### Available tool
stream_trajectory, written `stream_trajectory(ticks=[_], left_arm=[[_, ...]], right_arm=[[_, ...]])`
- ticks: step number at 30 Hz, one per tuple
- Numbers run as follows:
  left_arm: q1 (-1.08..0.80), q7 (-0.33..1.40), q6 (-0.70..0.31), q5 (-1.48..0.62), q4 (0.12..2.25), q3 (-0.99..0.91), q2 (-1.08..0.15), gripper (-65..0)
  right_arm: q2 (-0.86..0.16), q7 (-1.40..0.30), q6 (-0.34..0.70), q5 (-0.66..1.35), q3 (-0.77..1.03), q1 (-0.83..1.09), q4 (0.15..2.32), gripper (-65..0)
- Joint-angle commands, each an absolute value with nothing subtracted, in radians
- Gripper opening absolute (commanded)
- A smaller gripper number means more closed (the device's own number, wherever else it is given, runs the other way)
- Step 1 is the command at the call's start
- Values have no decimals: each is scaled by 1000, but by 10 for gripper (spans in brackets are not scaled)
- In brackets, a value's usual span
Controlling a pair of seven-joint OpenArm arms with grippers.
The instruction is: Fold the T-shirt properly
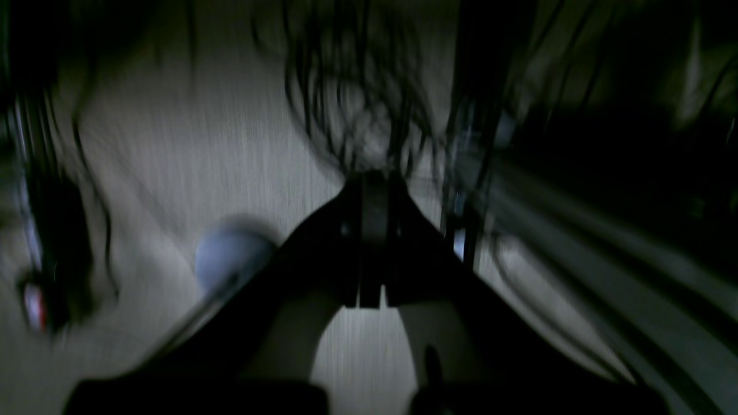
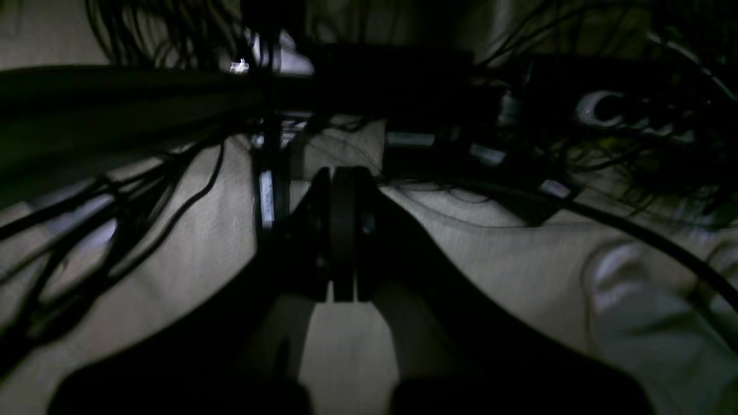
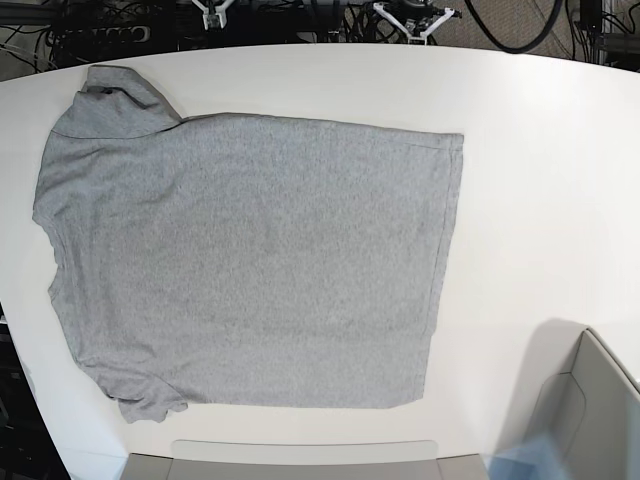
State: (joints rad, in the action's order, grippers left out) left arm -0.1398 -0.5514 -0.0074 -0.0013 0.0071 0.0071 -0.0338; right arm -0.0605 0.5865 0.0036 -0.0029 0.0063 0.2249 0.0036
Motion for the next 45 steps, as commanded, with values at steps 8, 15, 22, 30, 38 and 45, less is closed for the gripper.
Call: stream_trajectory(ticks=[8, 15, 22, 30, 38, 45], left_arm=[[-305, -1058, -4, -1, 2, 12, -54, -646], [-367, -1339, -5, 1, 36, 12, -50, -646], [-522, -1340, -5, 1, 306, 12, -53, -646], [-762, -1337, -5, 1, 842, 2, -56, -612], [-889, -1264, -4, 1, 1247, 7, -48, -458], [-903, -1012, -4, 1, 1448, 10, -47, -458]], right_arm=[[-99, 992, 2, -1, 10, 357, 1, -647], [-119, 1153, 2, 15, 10, 452, 53, -647], [-120, 1153, 7, 139, 8, 665, 427, -645], [-151, 1152, 7, 274, 10, 954, 989, -508], [-275, 1004, 7, 532, 10, 1168, 1446, -451], [-441, 820, 7, 825, 74, 1297, 1693, -373]])
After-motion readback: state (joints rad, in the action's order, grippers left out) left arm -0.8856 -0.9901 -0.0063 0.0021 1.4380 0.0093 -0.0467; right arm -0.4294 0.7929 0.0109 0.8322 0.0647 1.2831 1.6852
